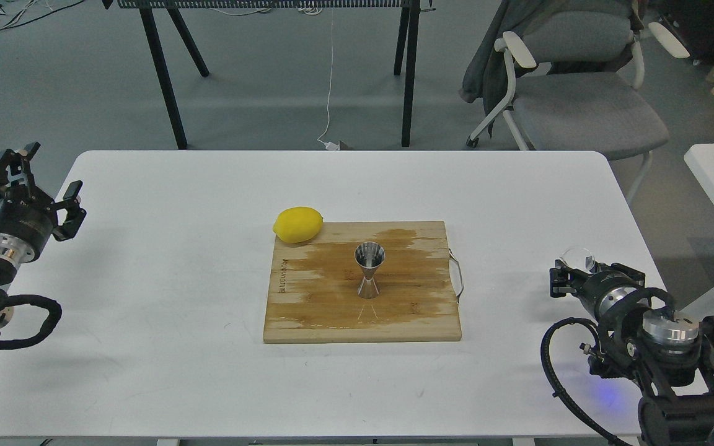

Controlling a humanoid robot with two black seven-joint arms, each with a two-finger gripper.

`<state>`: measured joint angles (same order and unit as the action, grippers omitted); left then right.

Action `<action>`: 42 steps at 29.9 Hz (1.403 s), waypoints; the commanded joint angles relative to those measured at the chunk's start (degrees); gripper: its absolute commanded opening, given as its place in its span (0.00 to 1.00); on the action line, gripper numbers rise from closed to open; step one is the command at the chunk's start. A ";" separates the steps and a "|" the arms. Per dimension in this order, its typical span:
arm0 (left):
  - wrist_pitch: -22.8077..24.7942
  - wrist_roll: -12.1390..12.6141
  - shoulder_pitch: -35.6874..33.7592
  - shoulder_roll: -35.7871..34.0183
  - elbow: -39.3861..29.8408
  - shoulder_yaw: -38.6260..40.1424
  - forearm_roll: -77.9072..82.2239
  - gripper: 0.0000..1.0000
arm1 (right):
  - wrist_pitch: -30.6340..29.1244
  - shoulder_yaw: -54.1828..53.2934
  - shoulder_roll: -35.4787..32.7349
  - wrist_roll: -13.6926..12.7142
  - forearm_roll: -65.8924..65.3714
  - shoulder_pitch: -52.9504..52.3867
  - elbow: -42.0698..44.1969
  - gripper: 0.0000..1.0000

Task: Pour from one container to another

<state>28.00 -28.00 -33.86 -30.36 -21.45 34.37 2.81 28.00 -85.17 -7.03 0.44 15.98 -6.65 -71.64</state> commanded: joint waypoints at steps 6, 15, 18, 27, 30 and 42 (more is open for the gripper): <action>0.00 0.00 0.11 0.04 0.00 0.00 0.00 0.89 | 0.00 1.67 0.70 -1.06 -0.07 -3.98 5.98 0.38; 0.00 0.00 0.64 -0.05 0.00 0.09 0.00 0.89 | -0.23 3.69 1.76 -1.93 -0.07 -5.66 9.42 0.44; 0.00 0.00 0.64 -0.05 0.18 0.09 0.00 0.90 | -0.14 3.78 1.76 -1.93 -0.07 -5.57 9.07 0.47; 0.00 0.00 0.64 0.04 1.23 0.09 0.00 0.90 | -0.05 3.78 1.76 -1.93 0.28 -5.57 8.45 0.79; 0.00 0.00 0.64 0.04 1.23 0.09 0.00 0.90 | -0.05 3.78 1.76 -1.93 0.28 -5.57 8.01 0.90; 0.00 0.00 0.64 0.04 1.67 0.09 0.00 0.90 | -0.05 3.60 1.67 -1.93 0.28 -5.13 6.78 0.97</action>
<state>28.00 -28.00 -33.14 -30.32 -19.86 34.46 2.81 27.95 -81.54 -5.33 -1.51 16.26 -11.91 -64.85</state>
